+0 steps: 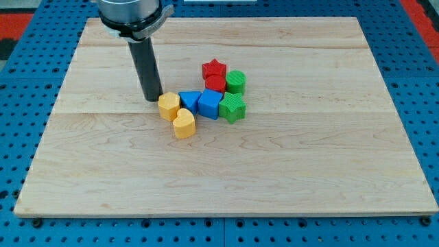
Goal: Move arm into group of blocks
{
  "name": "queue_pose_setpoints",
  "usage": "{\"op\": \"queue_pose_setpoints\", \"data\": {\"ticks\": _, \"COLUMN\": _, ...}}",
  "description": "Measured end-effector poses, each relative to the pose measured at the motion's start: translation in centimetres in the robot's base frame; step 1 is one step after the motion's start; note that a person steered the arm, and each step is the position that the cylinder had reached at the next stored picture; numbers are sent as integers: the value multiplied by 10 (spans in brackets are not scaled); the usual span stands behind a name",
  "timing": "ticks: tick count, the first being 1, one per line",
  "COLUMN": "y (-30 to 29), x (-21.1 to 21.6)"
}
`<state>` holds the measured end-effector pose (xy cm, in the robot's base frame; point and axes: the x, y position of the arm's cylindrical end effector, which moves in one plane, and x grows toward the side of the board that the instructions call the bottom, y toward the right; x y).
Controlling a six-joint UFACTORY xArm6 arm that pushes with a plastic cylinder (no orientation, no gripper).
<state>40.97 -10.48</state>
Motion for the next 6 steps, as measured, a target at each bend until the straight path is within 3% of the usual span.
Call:
{"op": "queue_pose_setpoints", "data": {"ticks": 4, "y": 13, "x": 1}}
{"op": "queue_pose_setpoints", "data": {"ticks": 6, "y": 92, "x": 24}}
